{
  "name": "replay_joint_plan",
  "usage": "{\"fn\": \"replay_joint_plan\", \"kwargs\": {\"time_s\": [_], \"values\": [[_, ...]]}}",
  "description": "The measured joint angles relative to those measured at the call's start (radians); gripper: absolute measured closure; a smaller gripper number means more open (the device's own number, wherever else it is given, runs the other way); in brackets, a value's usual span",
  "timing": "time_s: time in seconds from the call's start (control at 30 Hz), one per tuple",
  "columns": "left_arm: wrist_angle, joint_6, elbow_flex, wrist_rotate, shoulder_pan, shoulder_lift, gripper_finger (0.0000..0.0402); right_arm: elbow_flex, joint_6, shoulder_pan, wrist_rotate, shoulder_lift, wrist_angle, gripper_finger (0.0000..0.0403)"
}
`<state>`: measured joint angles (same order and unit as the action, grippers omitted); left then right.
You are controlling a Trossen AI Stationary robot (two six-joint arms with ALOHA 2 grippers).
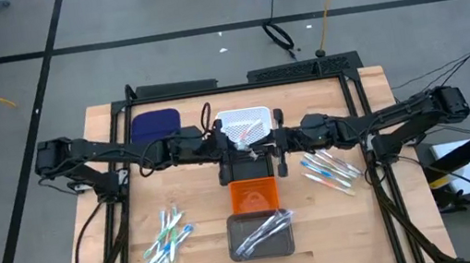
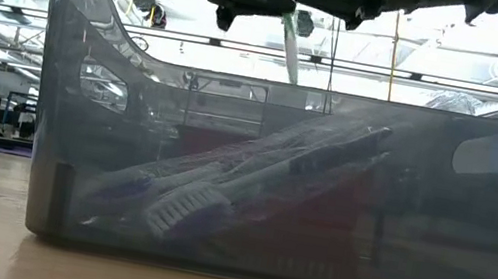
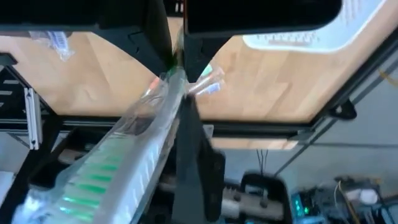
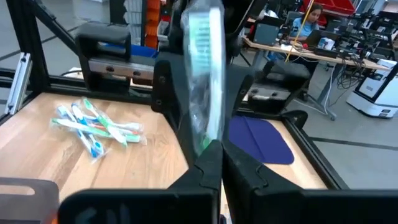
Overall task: Pick & Place Toothbrushes
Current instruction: Put the green toothbrush into the black basket
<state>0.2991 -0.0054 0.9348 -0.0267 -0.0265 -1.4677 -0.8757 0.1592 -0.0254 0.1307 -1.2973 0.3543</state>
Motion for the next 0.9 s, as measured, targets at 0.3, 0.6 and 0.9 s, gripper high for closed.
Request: {"fn": "replay_joint_plan", "kwargs": {"time_s": [0.3, 0.6, 0.9], "values": [[-0.132, -0.087, 0.000, 0.018, -0.004, 0.001, 0.0396, 0.000, -0.030, 0.043, 0.003, 0.025, -0.127, 0.0353], [-0.301, -0.279, 0.000, 0.065, -0.043, 0.001, 0.0396, 0.000, -0.079, 0.058, 0.000, 0.028, -0.150, 0.0297], [-0.447, -0.366, 0.067, 0.086, -0.059, -0.012, 0.0396, 0.000, -0.067, 0.058, -0.001, 0.028, -0.146, 0.0295]]}}
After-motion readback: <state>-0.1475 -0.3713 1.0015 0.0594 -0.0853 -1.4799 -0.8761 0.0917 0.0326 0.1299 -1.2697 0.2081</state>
